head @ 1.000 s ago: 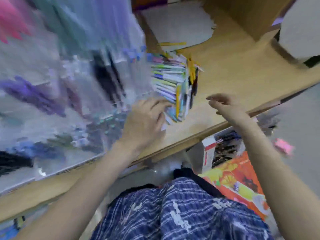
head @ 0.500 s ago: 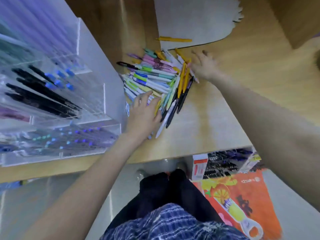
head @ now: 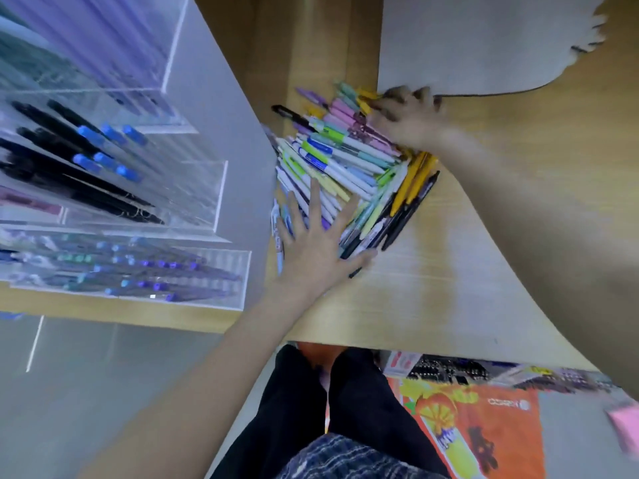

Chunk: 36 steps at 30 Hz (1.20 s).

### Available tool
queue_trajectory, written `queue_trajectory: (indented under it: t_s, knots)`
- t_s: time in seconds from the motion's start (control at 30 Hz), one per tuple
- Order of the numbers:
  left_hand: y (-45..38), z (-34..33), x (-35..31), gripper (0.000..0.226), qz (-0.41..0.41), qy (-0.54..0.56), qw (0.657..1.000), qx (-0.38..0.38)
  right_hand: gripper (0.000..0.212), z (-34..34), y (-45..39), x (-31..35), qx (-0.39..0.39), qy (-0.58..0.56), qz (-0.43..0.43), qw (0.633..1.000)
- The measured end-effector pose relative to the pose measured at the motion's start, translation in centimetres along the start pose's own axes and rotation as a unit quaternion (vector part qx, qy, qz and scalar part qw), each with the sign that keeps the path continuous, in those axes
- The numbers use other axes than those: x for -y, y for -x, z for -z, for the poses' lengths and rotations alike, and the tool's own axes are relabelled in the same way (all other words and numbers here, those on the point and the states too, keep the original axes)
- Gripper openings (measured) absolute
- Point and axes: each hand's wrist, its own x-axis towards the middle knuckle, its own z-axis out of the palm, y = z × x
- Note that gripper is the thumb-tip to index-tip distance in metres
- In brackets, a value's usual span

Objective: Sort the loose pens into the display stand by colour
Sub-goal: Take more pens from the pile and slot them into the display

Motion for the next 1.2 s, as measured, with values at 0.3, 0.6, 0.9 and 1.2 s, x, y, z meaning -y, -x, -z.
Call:
queue_trajectory:
  t_s: [0.3,0.6,0.9,1.2]
  knots:
    - [0.9,-2.3,0.6,0.089,-0.045,-0.102,0.994,0.014,0.051,-3.1,7.5,-1.5,-0.015,-0.006,-0.01,1.0]
    - [1.3,-0.9,-0.9,0.089,-0.131,-0.05,0.99,-0.024,0.101,-0.7,14.7,-8.2,0.004,-0.149,-0.069,0.986]
    - [-0.1,-1.0,-4.4,0.074,-0.122,-0.045,0.991,-0.012,0.105,-4.3,16.3,-6.0,-0.047,0.052,0.003,0.998]
    - [-1.6,-0.1,-6.4,0.061,-0.096,-0.078,0.991,-0.049,0.052,-6.8,20.1,-7.5,-0.127,0.143,0.036,0.981]
